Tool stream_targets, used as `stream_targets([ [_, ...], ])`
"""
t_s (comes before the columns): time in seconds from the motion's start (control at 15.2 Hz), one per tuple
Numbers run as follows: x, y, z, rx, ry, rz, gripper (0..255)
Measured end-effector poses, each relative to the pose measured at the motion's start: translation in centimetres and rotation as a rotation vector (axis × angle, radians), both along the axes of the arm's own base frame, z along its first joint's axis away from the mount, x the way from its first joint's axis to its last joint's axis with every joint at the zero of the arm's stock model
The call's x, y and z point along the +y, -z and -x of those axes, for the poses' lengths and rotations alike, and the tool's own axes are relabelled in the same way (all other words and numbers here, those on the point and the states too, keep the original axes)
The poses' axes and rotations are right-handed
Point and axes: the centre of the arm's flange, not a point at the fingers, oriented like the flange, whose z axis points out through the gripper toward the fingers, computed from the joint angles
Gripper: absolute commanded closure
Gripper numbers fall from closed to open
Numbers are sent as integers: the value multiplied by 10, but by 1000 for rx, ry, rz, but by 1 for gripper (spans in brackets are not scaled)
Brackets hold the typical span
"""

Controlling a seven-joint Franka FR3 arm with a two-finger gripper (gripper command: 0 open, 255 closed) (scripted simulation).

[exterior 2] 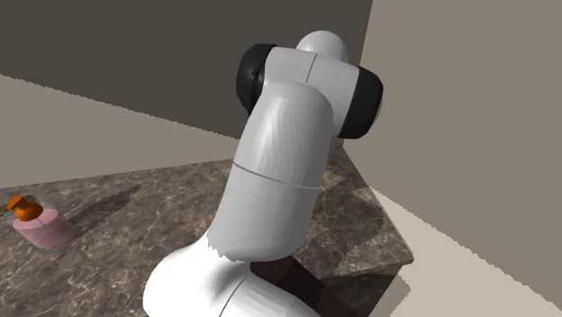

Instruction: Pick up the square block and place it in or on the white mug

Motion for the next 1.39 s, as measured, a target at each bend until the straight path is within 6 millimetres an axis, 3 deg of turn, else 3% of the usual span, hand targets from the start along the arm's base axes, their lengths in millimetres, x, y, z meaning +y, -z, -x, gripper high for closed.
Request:
stream_targets([
  [1.25,1,-98,0,0,0,0,255],
  [1.39,13,-101,12,0,0,0,255],
])
